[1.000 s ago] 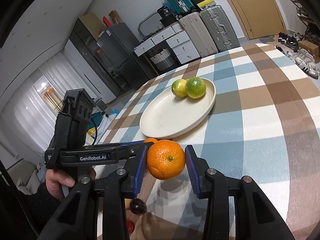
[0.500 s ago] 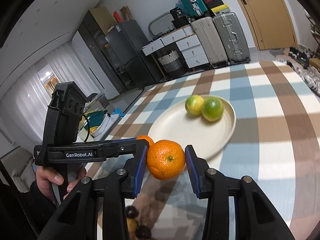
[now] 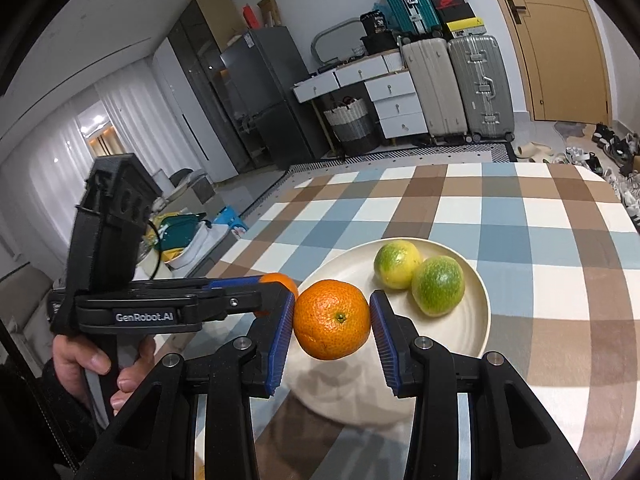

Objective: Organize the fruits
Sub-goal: 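Lower both oranges onto the plate beside the citruses and open both tools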

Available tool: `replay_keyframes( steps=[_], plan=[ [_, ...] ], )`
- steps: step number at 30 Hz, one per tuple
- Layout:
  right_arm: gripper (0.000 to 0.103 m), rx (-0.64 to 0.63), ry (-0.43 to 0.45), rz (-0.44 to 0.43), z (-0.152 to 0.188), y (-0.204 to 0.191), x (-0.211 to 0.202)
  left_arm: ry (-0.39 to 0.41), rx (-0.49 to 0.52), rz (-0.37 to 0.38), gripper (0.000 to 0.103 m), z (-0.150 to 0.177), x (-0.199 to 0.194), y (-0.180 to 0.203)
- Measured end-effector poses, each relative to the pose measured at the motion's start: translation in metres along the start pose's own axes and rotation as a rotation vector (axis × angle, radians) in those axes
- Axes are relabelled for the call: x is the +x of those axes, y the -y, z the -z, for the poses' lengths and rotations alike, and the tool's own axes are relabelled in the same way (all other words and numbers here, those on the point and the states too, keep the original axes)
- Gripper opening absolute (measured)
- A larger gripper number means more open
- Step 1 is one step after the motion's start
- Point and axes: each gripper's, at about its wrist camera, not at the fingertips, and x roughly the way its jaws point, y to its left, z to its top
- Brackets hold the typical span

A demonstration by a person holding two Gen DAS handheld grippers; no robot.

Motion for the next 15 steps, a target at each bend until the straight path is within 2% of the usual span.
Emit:
replay_keyframes(
  steps=[8, 15],
  plan=[
    [0.039, -0.022, -0.056, 0.068, -0.006, 0.008, 0.038, -0.01, -0.027, -0.001, 0.037, -0.021, 0.029, -0.013],
    [0.039, -0.047, -0.09, 0.083, -0.004, 0.01, 0.059, -0.025, -0.042, -0.004, 0.037, -0.032, 0.054, -0.022]
  ],
)
